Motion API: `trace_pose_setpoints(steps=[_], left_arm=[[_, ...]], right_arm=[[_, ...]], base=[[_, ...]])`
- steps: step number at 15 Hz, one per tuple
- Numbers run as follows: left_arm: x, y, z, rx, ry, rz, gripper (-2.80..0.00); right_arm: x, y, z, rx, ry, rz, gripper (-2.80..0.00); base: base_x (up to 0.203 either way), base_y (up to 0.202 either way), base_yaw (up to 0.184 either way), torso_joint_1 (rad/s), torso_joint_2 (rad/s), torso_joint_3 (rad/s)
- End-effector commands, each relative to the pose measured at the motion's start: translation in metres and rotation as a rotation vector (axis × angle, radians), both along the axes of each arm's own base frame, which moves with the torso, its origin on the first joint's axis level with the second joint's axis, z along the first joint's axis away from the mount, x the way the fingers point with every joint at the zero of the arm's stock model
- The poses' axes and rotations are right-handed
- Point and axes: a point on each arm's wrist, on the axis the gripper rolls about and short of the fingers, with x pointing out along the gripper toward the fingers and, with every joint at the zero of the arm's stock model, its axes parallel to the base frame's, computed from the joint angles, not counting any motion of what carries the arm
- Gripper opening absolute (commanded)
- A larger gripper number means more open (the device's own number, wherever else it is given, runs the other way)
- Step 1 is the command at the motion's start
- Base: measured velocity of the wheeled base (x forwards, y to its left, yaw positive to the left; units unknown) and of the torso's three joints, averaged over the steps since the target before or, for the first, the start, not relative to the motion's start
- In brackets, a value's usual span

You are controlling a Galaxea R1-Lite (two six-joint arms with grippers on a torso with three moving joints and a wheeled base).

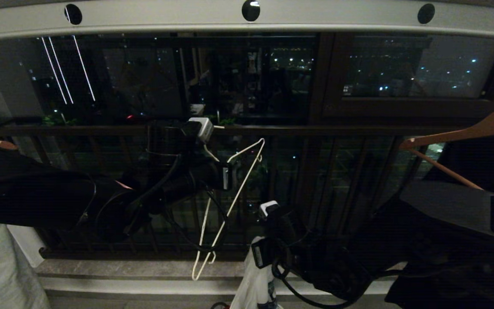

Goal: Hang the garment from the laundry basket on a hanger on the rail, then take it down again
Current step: Put clothes in the basket, then hang the clothes rack on the clothesline

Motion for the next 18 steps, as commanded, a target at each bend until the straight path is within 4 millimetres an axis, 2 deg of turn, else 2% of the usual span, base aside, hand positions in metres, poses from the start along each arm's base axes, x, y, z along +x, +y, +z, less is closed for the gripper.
trace_pose_setpoints(steps=[1, 2, 3, 9, 13, 14, 16, 18], left_arm=[[-0.001, 0.001, 0.002, -0.006, -0.008, 0.002, -2.80], [0.000, 0.001, 0.002, -0.005, -0.006, 0.003, -2.80], [0.000, 0.001, 0.002, -0.006, -0.008, 0.003, -2.80], [0.000, 0.003, 0.004, -0.005, -0.012, 0.008, -2.80], [0.001, 0.005, 0.004, -0.001, -0.014, 0.012, -2.80], [0.001, 0.005, 0.004, 0.001, -0.013, 0.012, -2.80], [0.000, 0.005, 0.002, 0.015, 0.007, 0.010, -2.80], [-0.002, 0.006, 0.001, 0.036, 0.024, 0.006, -2.80]], right_arm=[[0.000, 0.001, -0.010, -0.017, 0.016, 0.001, -2.80], [0.000, 0.001, -0.013, -0.026, 0.021, 0.004, -2.80], [-0.001, 0.000, -0.016, -0.041, 0.022, 0.012, 0.00], [-0.005, -0.002, -0.020, -0.088, 0.022, 0.039, 0.00], [-0.005, -0.003, -0.015, -0.084, 0.011, 0.042, -0.07], [-0.006, -0.003, -0.016, -0.088, 0.011, 0.046, -2.80], [-0.006, -0.003, -0.013, -0.088, 0.005, 0.045, -2.80], [-0.010, -0.008, 0.001, -0.073, -0.014, 0.040, -2.80]], base=[[0.000, 0.000, 0.000, 0.000, 0.00, 0.000], [0.000, 0.000, 0.000, 0.000, 0.00, 0.000], [0.000, 0.000, 0.000, 0.000, 0.00, 0.000], [0.000, 0.000, 0.000, 0.000, 0.00, 0.000], [0.000, 0.000, 0.000, 0.000, 0.00, 0.000], [0.000, 0.000, 0.000, 0.000, 0.00, 0.000], [0.000, 0.000, 0.000, 0.000, 0.00, 0.000], [0.000, 0.000, 0.000, 0.000, 0.00, 0.000]])
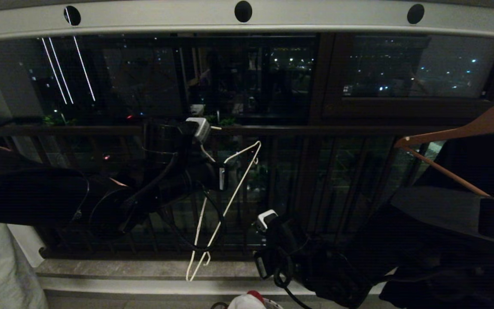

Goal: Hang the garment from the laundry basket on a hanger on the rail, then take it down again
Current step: Hang the clothes rack on the clothesline

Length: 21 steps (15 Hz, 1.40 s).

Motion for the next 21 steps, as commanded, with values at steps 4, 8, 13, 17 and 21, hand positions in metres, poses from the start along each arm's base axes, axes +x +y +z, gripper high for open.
trace_pose_setpoints(steps=[4, 8, 13, 17, 21], left_arm=[[-0.005, 0.004, 0.008, 0.020, 0.003, -0.002, -2.80], [-0.024, 0.009, 0.016, 0.107, 0.061, -0.036, -2.80], [-0.063, 0.015, 0.030, 0.207, 0.147, -0.140, -2.80], [-0.088, 0.027, 0.048, 0.249, 0.181, -0.194, -2.80], [-0.098, 0.034, 0.059, 0.299, 0.242, -0.202, -2.80]], right_arm=[[-0.013, -0.024, 0.062, 0.036, -0.113, -0.045, -2.80], [-0.046, -0.058, 0.114, 0.006, -0.182, -0.126, -2.80], [-0.102, -0.108, 0.173, -0.071, -0.211, -0.238, -2.80], [-0.153, -0.157, 0.200, -0.103, -0.231, -0.318, -2.80], [-0.205, -0.221, 0.221, -0.057, -0.317, -0.524, -2.80]], base=[[0.000, 0.000, 0.000, 0.000, 0.00, 0.000], [0.000, 0.000, 0.000, 0.000, 0.00, 0.000], [0.000, 0.000, 0.000, 0.000, 0.00, 0.000], [0.000, 0.000, 0.000, 0.000, 0.00, 0.000], [0.000, 0.000, 0.000, 0.000, 0.00, 0.000]])
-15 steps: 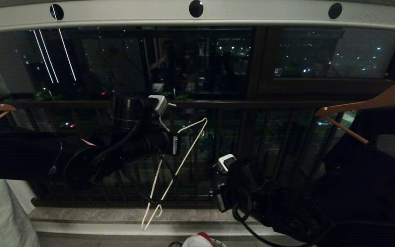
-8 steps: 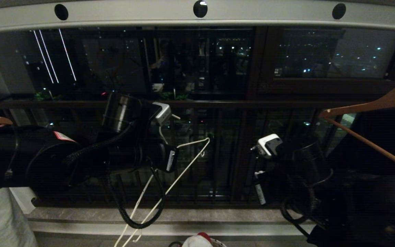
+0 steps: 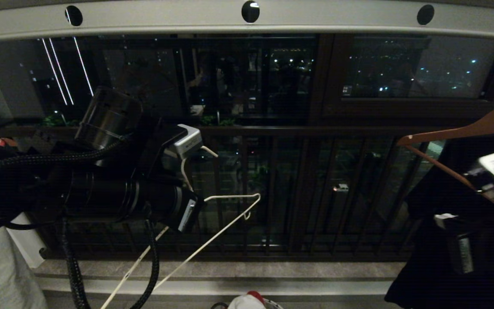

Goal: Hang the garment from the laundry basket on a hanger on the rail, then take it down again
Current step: Hang the clothes rack on the clothesline

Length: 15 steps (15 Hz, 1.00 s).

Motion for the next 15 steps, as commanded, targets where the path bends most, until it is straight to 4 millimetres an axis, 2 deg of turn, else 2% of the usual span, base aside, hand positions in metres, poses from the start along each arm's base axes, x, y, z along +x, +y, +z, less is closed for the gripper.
trace_pose_setpoints(steps=[1, 3, 5, 7, 10, 12, 15], left_arm=[[-0.006, 0.004, 0.008, -0.004, -0.010, 0.000, -2.80], [-0.009, 0.006, 0.009, 0.003, -0.002, -0.001, -2.80], [-0.011, 0.008, 0.012, 0.003, -0.013, -0.006, -2.80], [-0.011, 0.008, 0.011, 0.006, -0.011, -0.004, -2.80], [-0.009, 0.006, 0.009, 0.012, -0.006, -0.004, -2.80], [-0.010, 0.007, 0.010, 0.009, -0.010, -0.004, -2.80], [-0.010, 0.007, 0.008, 0.015, -0.004, -0.005, -2.80]], right_arm=[[-0.049, -0.043, 0.021, 0.085, -0.160, -0.121, -2.80], [-0.081, -0.064, 0.028, 0.119, -0.251, -0.225, -2.80], [-0.111, -0.076, 0.037, 0.147, -0.360, -0.328, -2.80], [-0.134, -0.082, 0.044, 0.134, -0.432, -0.414, -2.80], [-0.153, -0.082, 0.038, 0.095, -0.472, -0.505, -2.80], [-0.170, -0.082, 0.021, 0.083, -0.503, -0.509, -2.80], [-0.186, -0.080, -0.027, 0.073, -0.499, -0.385, -2.80]], base=[[0.000, 0.000, 0.000, 0.000, 0.00, 0.000], [0.000, 0.000, 0.000, 0.000, 0.00, 0.000], [0.000, 0.000, 0.000, 0.000, 0.00, 0.000], [0.000, 0.000, 0.000, 0.000, 0.00, 0.000], [0.000, 0.000, 0.000, 0.000, 0.00, 0.000], [0.000, 0.000, 0.000, 0.000, 0.00, 0.000], [0.000, 0.000, 0.000, 0.000, 0.00, 0.000]])
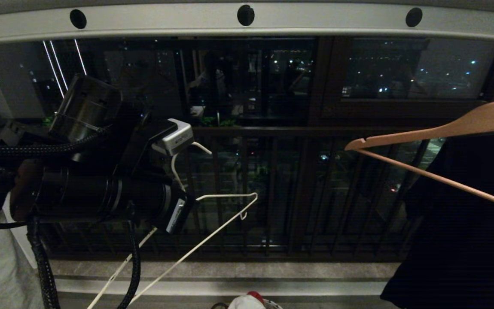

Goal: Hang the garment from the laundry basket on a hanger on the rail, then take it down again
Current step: Hang the clothes rack on the clothesline

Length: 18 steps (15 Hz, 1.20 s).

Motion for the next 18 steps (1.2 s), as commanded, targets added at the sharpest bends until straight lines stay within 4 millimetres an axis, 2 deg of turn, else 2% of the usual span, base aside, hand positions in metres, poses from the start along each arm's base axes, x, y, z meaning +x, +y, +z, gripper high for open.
trace_pose_setpoints(steps=[1, 4, 8, 10, 14, 16, 18], left_arm=[[0.000, 0.000, -0.004, 0.014, 0.011, -0.004, -2.80], [-0.015, 0.012, 0.001, 0.021, -0.024, -0.016, -2.80], [-0.042, 0.033, 0.012, 0.008, -0.095, 0.044, -2.80], [-0.053, 0.042, 0.016, -0.009, -0.116, 0.059, -2.80], [-0.097, 0.078, 0.029, -0.059, -0.182, 0.104, -2.80], [-0.112, 0.088, 0.029, -0.065, -0.175, 0.128, -2.80], [-0.116, 0.093, 0.030, -0.090, -0.176, 0.164, -2.80]], right_arm=[[-0.020, 0.003, -0.040, -0.009, -0.053, 0.150, -2.80], [-0.016, 0.008, -0.093, -0.021, -0.007, 0.344, -2.80], [0.010, 0.011, -0.133, -0.004, -0.021, 0.450, -2.80], [0.015, 0.012, -0.139, -0.006, -0.047, 0.484, -2.80], [0.017, 0.012, -0.147, 0.005, -0.020, 0.509, -2.80], [0.017, 0.012, -0.147, 0.039, -0.028, 0.512, -2.80], [0.017, 0.012, -0.147, 0.077, -0.042, 0.510, -2.80]], base=[[0.000, 0.000, 0.000, 0.000, 0.00, 0.000], [0.000, 0.000, 0.000, 0.000, 0.00, 0.000], [0.000, 0.000, 0.000, 0.000, 0.00, 0.000], [0.000, 0.000, 0.000, 0.000, 0.00, 0.000], [0.000, 0.000, 0.000, 0.000, 0.00, 0.000], [0.000, 0.000, 0.000, 0.000, 0.00, 0.000], [0.000, 0.000, 0.000, 0.000, 0.00, 0.000]])
